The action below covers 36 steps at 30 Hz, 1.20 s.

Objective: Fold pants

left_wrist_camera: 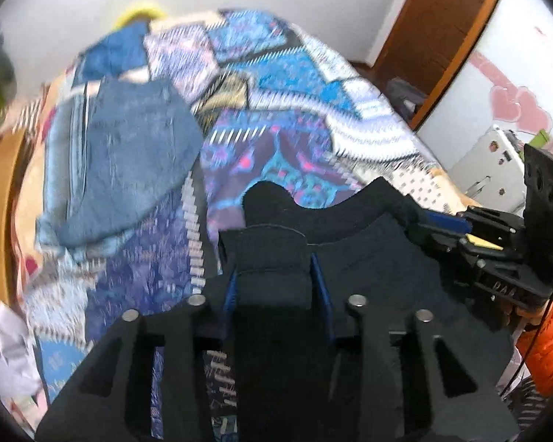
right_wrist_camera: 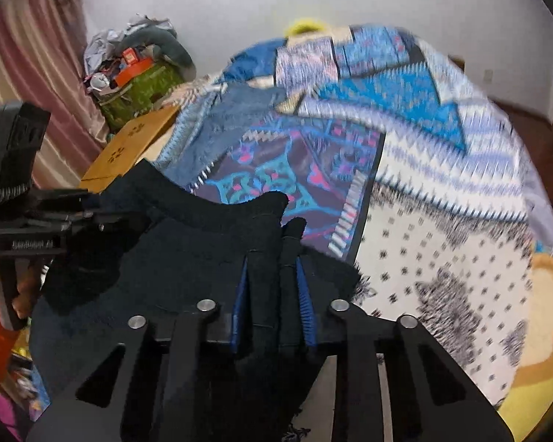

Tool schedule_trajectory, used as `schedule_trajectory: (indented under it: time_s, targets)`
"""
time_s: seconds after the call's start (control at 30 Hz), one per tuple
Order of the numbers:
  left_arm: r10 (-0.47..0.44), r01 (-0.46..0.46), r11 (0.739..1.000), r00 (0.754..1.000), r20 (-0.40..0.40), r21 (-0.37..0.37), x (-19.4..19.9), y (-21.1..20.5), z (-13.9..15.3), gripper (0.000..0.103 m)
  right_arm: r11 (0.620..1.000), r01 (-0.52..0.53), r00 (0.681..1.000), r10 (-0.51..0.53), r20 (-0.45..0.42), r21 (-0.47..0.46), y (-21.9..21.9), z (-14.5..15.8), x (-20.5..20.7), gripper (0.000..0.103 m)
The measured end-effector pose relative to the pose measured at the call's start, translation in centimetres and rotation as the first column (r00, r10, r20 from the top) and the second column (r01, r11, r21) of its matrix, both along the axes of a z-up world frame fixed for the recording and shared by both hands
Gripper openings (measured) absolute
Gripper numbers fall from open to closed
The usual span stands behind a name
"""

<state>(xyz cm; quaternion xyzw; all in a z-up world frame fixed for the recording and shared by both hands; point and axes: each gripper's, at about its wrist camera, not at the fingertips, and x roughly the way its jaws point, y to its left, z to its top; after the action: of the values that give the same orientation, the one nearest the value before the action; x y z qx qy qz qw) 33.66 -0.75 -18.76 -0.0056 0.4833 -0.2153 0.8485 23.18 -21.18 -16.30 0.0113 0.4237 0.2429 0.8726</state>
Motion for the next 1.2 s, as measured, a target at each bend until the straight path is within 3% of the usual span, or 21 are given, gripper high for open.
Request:
schedule_trajectory:
  time_s: [0.1,0.23,0.3,0.43,0.5,0.6,0.73,0.83,0.97,1.2]
  targets:
    - [-0.031,0.029,0.999,0.998,0.058,0.028,0.3,-0.7,0.4,0.035,1.000,0.023,0.998,-0.022,0.056,-0.020,-0.2,0.6,-0.5,0.018]
    - [-0.016,0.016,0.998,1.000,-0.010,0.065,2.2,-1.3,-2.0,0.039,0.998,0.059,0.998,-0.059,-0.004,0.005,-1.0,-0.5,0.6,0.018]
    - [0.006,-0.004,0.999,0.999,-0.038,0.046,2.9,-1.0,-3.1,0.042,0.997,0.071,0.997,-0.071,-0.041,0.000,-1.1,-1.2,1.2,0.018]
    - [0.056,-0.056,0.998,0.995,-0.078,-0.004,3.3,0.0,-3.2,0.051,0.996,0.081,0.992,-0.083,-0.092,-0.030,-0.8,-1.8,1.5,0.022]
    - [0.082,-0.081,0.997,0.994,-0.074,0.007,3.0,0.2,-2.6,0.055,0.995,0.081,0.992,-0.086,-0.096,-0.054,-0.7,-1.6,1.2,0.025]
    - [0.115,-0.114,0.992,0.993,-0.012,0.056,2.1,0.3,-0.8,0.056,0.993,0.087,0.992,-0.094,-0.081,-0.086,-0.7,-0.8,0.5,0.028]
    - [0.142,-0.153,0.983,0.985,0.102,0.106,0.2,0.9,2.1,0.071,0.993,0.072,0.996,-0.076,-0.040,-0.094,-0.4,1.2,-1.2,0.038]
    - [0.136,-0.157,0.979,0.978,0.157,0.129,-1.6,1.2,3.7,0.075,0.996,0.054,0.999,-0.054,-0.002,-0.075,-0.2,2.9,-2.6,0.045]
    - [0.122,-0.141,0.982,0.981,0.149,0.123,-3.8,1.4,4.0,0.088,0.999,0.018,1.000,-0.017,0.014,-0.029,0.8,4.5,-4.5,0.053]
    - [0.099,-0.116,0.963,0.992,0.080,0.243,-6.6,0.6,0.1,0.089,0.997,-0.038,0.998,0.036,-0.041,-0.062,3.0,2.2,-7.3,0.058]
